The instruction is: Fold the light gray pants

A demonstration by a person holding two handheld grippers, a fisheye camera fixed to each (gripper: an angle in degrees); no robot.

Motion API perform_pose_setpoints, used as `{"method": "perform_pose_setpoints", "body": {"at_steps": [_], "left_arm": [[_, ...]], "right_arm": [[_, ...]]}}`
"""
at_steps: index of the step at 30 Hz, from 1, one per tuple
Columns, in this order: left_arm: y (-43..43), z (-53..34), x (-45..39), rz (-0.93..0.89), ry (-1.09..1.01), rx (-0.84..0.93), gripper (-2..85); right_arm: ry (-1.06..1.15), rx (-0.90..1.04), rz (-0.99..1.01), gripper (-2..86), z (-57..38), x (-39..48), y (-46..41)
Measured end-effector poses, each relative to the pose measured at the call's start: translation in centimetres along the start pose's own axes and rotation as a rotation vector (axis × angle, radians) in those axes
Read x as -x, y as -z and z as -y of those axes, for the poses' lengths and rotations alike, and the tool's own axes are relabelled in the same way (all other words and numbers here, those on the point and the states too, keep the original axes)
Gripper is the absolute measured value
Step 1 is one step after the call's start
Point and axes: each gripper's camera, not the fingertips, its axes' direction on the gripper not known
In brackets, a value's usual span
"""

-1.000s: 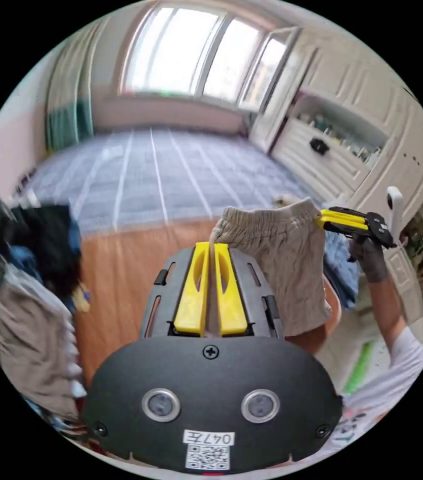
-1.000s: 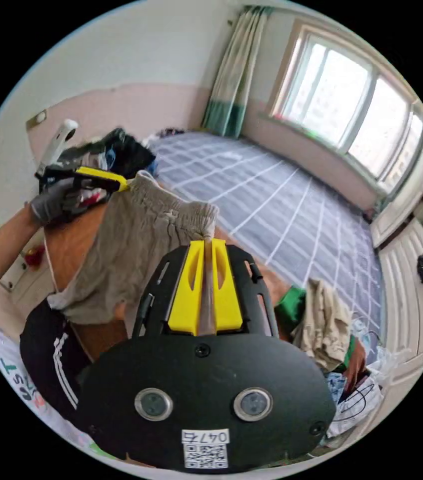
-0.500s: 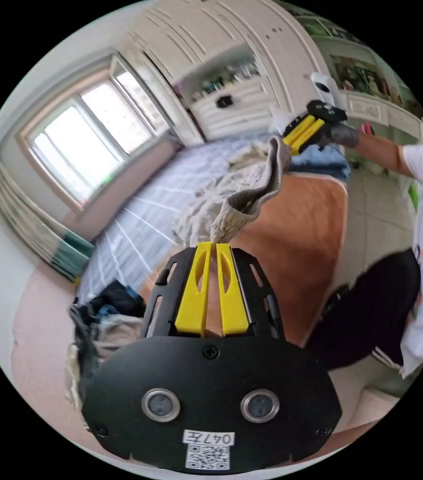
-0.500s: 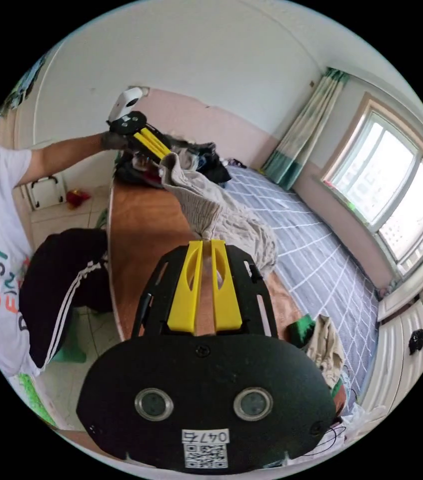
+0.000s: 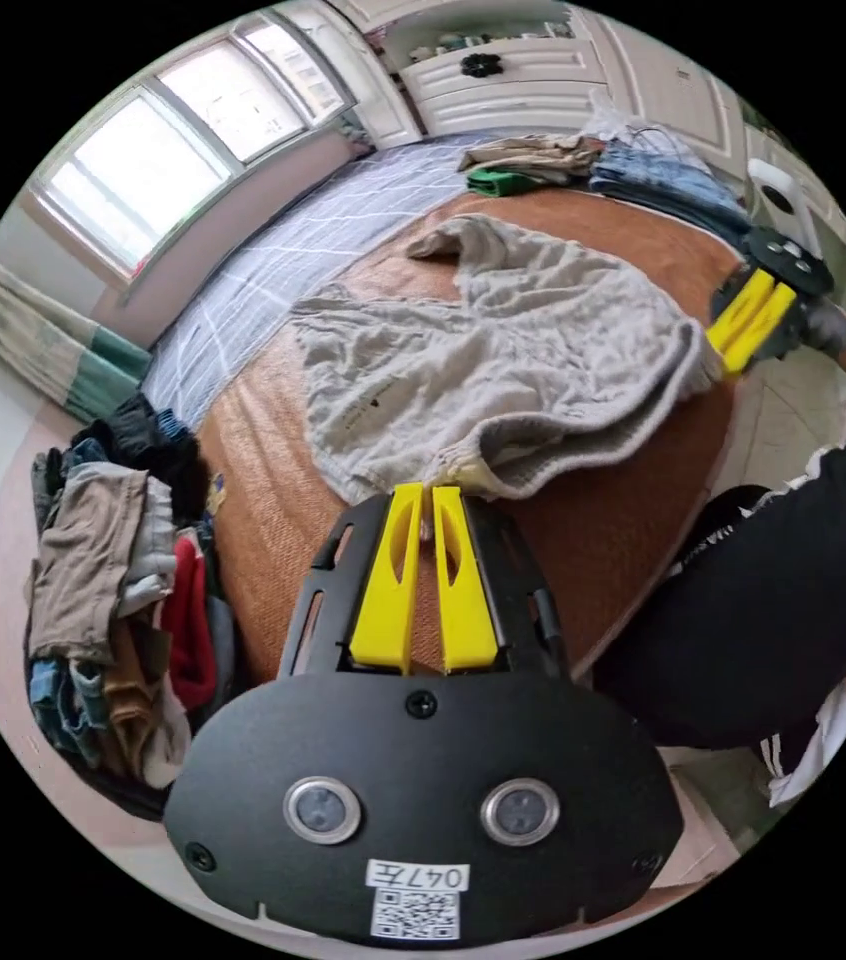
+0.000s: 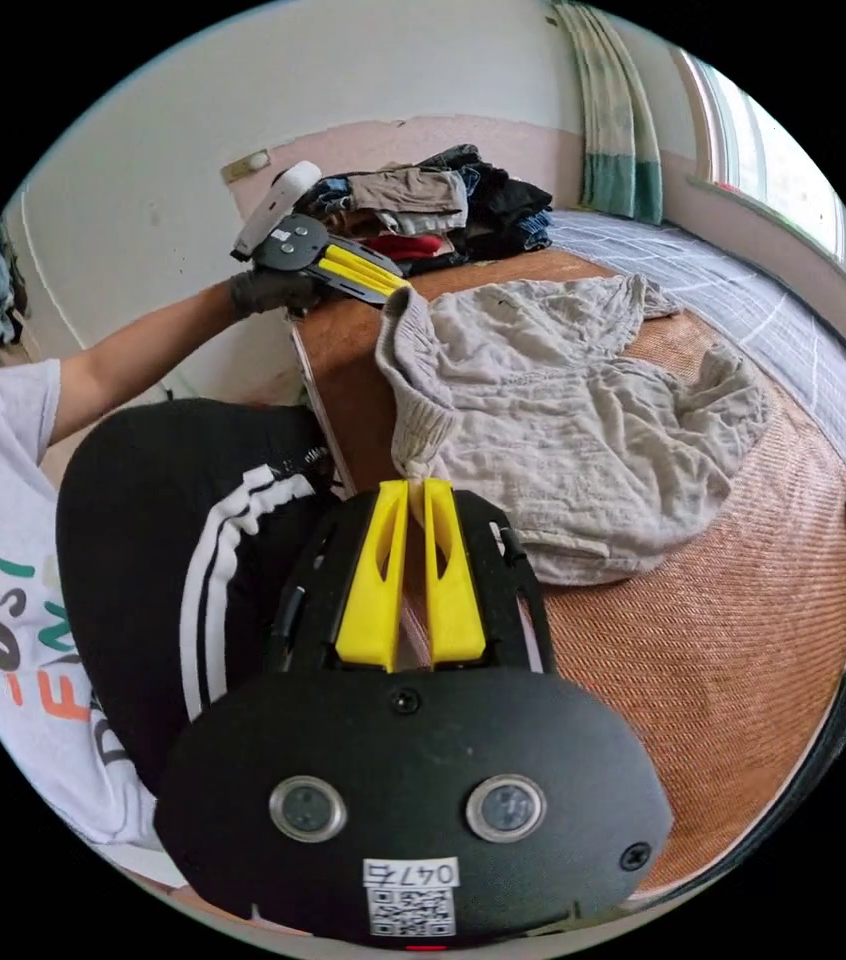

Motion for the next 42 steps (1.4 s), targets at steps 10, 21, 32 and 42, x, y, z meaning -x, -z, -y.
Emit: {"method": "perform_pose_setpoints", "body": {"at_steps": [10, 21, 32, 42], "left_arm": [[4.8, -19.8, 15.4, 0.219, 0.615, 0.087, -0.6], [-5.9, -24.0, -3.4, -0.255, 0.374, 0.112, -0.7], [-12.8, -30.7, -0.9, -0.101, 0.307, 0.282, -0.8], [-10.8, -34.0, 5.7, -0.124, 0.432, 0.170, -0.8]], "right_arm": [[0.039, -0.224, 0.137, 15.7, 6.1, 0.3, -0.6], [-0.624, -0.163, -0.419, 8.2, 0.0, -22.0, 3.8], [-0.365, 0.147, -0.462, -0.9, 2.1, -22.9, -0.3], [-0.377, 0.266, -0.349, 4.3, -7.8, -16.1, 4.6]]}}
